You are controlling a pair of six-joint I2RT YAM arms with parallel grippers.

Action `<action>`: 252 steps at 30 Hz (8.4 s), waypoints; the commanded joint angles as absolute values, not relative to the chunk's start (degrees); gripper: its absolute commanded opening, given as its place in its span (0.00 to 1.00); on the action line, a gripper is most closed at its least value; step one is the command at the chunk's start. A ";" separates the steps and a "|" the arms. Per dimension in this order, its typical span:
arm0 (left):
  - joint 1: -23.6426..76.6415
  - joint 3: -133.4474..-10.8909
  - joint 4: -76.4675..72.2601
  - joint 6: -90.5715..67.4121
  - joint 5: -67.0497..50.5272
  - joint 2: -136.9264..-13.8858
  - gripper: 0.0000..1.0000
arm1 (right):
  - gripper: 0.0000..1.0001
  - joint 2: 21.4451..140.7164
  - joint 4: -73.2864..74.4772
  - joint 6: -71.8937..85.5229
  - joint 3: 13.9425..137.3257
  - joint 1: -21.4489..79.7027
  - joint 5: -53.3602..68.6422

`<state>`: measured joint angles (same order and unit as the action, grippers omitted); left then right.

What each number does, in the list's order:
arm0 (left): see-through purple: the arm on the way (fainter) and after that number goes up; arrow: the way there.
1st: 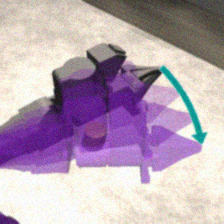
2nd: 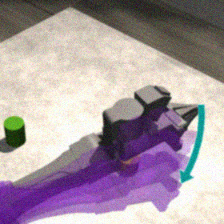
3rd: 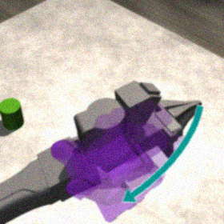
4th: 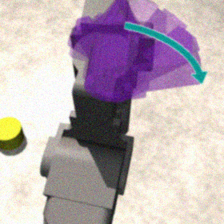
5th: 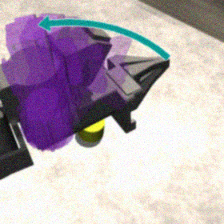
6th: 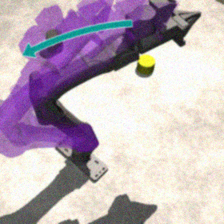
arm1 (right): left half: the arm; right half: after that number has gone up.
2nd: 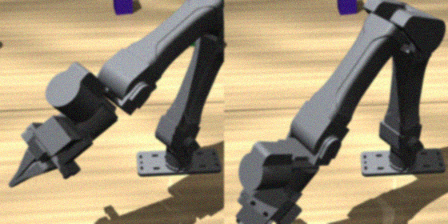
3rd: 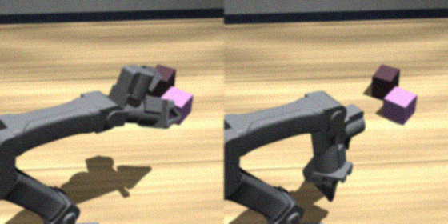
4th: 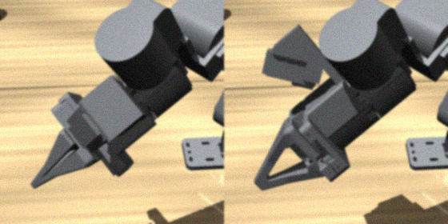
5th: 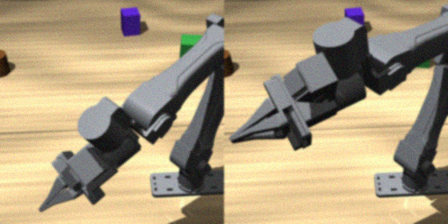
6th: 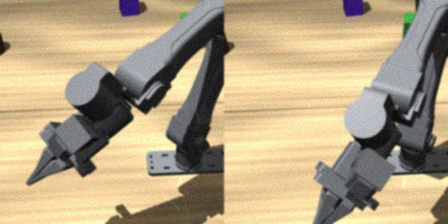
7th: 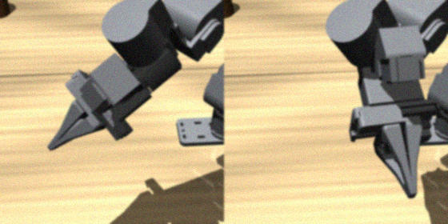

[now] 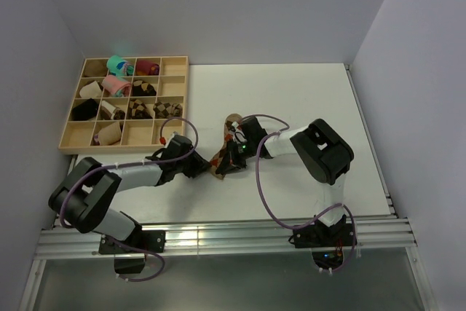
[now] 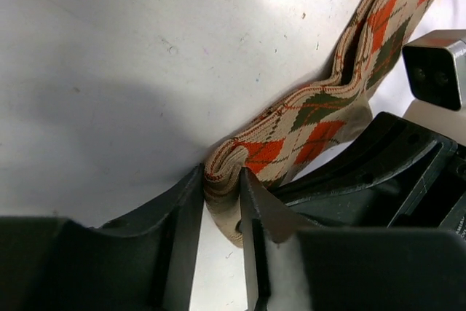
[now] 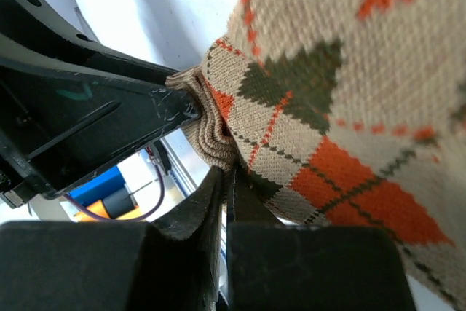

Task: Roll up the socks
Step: Roll the sock at the center of the board.

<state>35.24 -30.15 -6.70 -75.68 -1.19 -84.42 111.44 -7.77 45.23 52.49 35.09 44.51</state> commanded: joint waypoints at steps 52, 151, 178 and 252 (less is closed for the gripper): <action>35.60 -58.09 28.39 -51.77 -1.58 -100.46 0.00 | 0.51 99.75 -16.79 1.41 48.08 66.80 -23.64; 36.91 -31.55 -1.84 -66.80 -3.07 -79.45 0.54 | 0.00 118.04 -45.44 55.81 28.30 32.34 36.56; 35.95 -27.69 -11.07 -64.69 -6.42 -80.42 0.43 | 0.00 117.95 -43.33 54.40 29.35 32.17 37.00; 35.95 -63.46 32.43 -47.02 -2.55 -103.80 0.00 | 0.43 93.15 -12.92 8.97 46.49 62.14 -16.08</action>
